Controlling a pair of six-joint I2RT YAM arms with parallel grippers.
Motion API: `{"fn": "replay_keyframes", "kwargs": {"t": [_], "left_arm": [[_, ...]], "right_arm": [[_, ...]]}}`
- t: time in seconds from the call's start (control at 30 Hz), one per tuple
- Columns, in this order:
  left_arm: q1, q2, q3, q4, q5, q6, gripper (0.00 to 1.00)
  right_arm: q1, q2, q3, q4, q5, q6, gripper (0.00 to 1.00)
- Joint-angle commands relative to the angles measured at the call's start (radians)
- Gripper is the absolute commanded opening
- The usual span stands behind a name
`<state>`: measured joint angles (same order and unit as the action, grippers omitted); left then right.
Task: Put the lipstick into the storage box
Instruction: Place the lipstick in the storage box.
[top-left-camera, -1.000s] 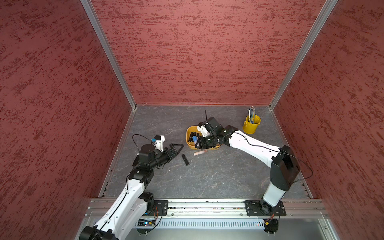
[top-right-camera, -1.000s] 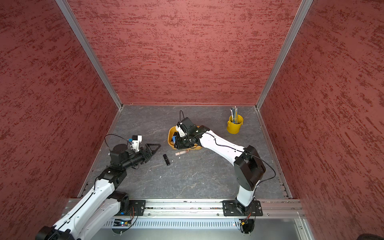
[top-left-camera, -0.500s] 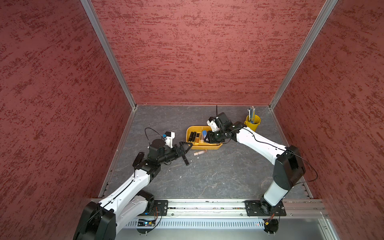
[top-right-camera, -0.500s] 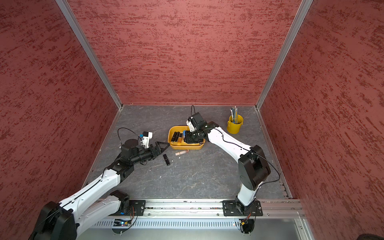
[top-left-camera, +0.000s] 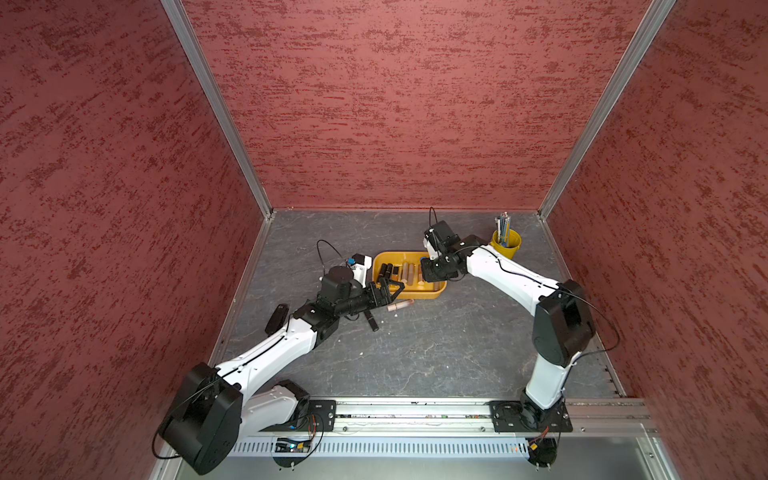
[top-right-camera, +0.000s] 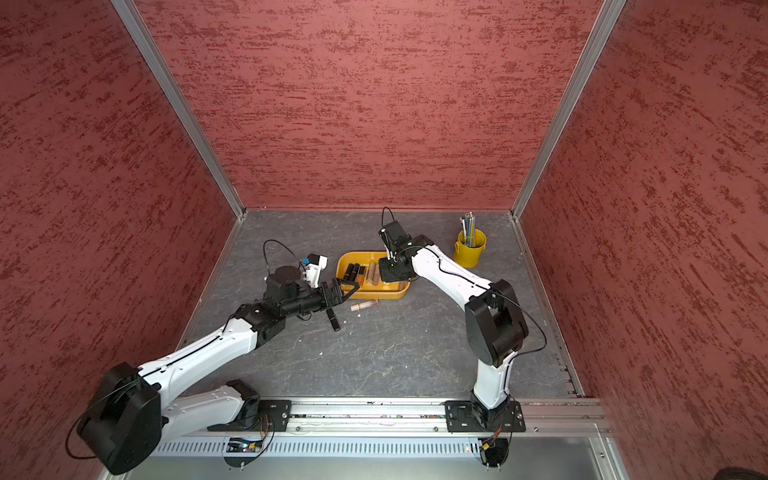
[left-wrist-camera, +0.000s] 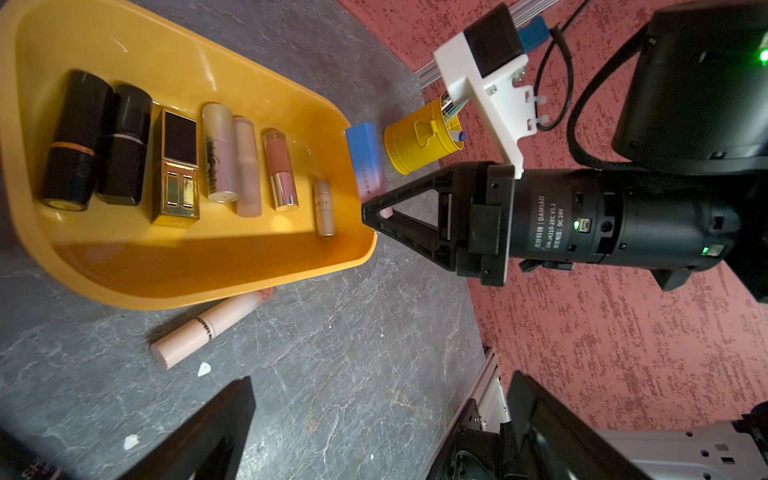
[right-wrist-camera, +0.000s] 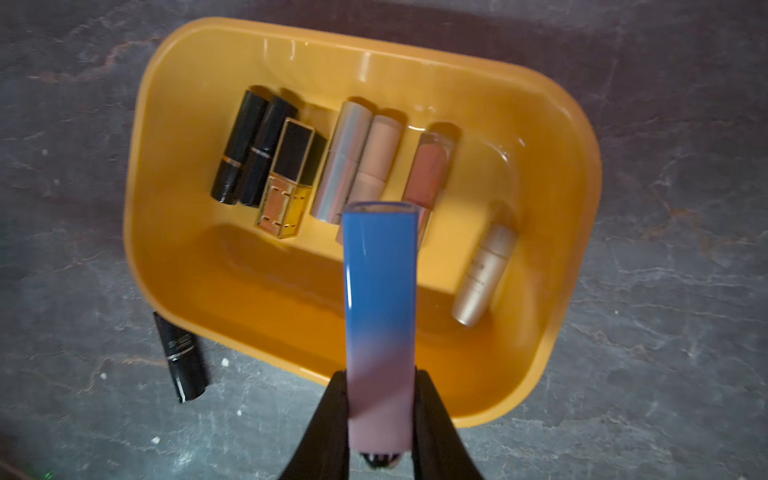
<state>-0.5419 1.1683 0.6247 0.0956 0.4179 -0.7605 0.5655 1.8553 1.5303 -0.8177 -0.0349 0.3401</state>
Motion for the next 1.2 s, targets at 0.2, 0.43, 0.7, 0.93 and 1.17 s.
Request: {"fn": "replay_keyframes", "kwargs": {"t": [0.2,0.43,0.7,0.93,1.17], "left_arm": [[-0.088,0.043,0.126,-0.211,-0.126,0.136,1.0],[-0.092,0.011,0.118,-0.257,-0.149,0.148,1.0],[-0.083,-0.052,0.098,-0.33,-0.185,0.169,1.0],[-0.061,-0.096,0.067,-0.346,-0.186,0.159,1.0],[-0.047,-0.117,0.064,-0.358,-0.185,0.156,1.0]], "right_arm": [[-0.019,0.156,0.12,-0.066,0.152,0.044,0.13],[-0.03,0.26,0.192,-0.073,0.134,0.067,0.14],[-0.042,0.345,0.24,-0.075,0.115,0.077,0.14],[-0.046,0.363,0.24,-0.07,0.101,0.077,0.27],[-0.047,0.337,0.227,-0.059,0.088,0.073,0.34]]}}
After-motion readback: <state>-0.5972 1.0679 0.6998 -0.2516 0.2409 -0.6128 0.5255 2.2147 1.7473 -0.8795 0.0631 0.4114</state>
